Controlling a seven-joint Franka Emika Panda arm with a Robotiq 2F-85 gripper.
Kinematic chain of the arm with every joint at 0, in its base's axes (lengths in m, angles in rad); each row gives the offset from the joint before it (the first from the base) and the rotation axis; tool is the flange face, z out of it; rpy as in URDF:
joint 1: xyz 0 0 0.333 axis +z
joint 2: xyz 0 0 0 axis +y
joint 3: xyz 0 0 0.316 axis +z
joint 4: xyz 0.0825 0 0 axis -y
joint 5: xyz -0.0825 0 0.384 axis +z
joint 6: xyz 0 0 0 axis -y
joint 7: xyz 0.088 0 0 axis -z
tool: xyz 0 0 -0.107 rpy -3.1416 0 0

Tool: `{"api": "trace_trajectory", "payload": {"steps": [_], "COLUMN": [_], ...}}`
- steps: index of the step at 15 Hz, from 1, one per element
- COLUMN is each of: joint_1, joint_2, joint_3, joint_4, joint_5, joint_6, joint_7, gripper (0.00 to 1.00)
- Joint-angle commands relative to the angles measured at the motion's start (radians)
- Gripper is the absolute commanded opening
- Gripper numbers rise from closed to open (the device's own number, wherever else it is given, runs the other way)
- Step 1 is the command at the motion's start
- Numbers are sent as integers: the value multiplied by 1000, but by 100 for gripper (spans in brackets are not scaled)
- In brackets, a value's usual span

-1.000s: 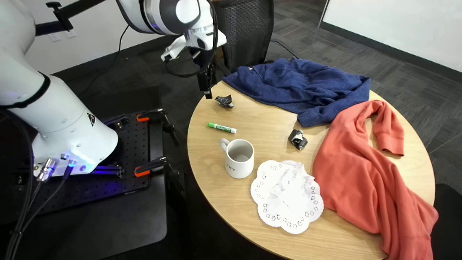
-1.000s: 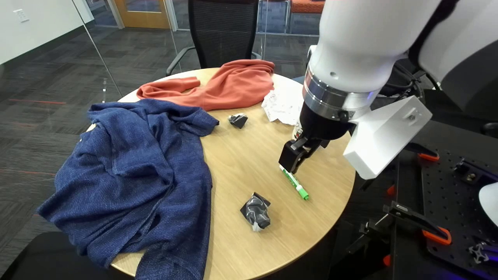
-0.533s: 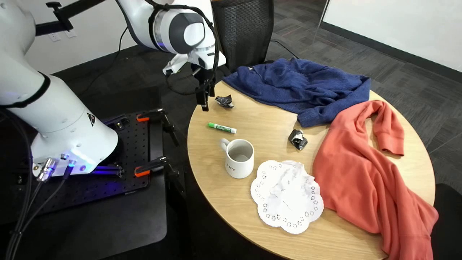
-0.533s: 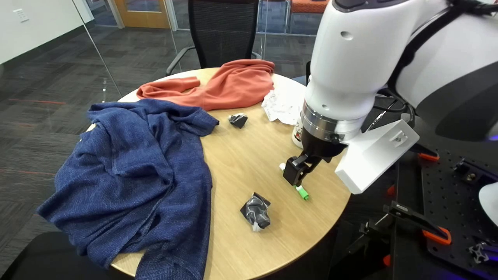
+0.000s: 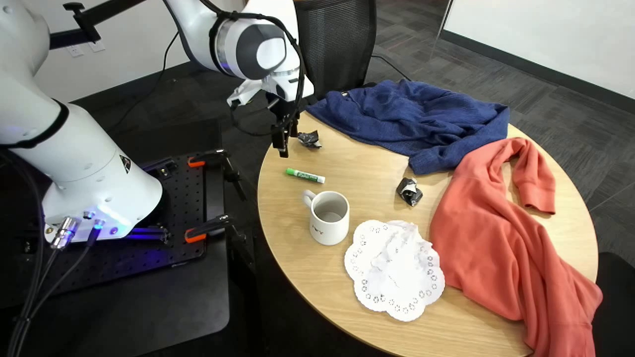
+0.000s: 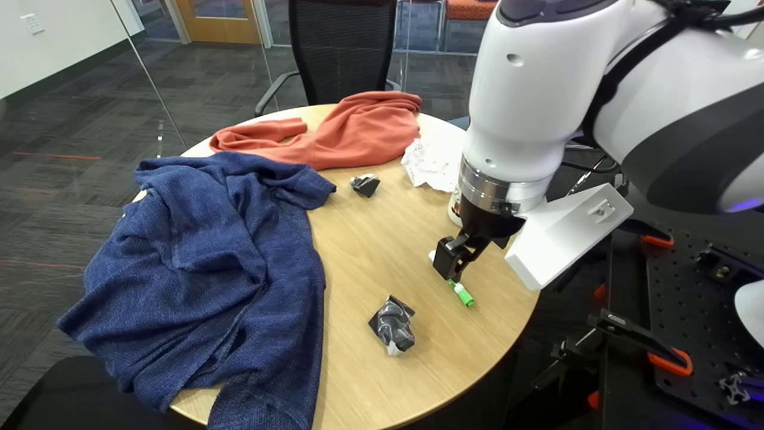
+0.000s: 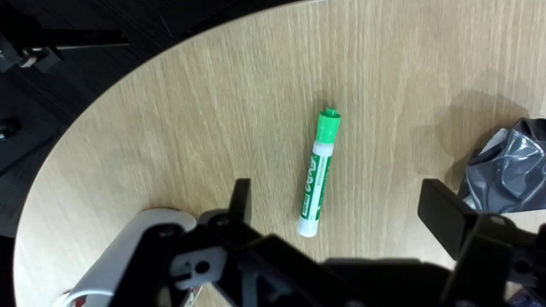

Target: Put the green marker inside the white mug

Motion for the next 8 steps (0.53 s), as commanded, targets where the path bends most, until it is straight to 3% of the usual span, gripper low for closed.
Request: {"api": "trace_trajectory", "payload": {"steps": [1,8], "joint_1": [-33,-35], "joint_2": [75,215], "joint_3": [-11,-77], "joint_4": [50,130], "joint_5": [15,-33], "joint_6": [24,168], "joint_7": [-31,7], "gripper": [100,100]}}
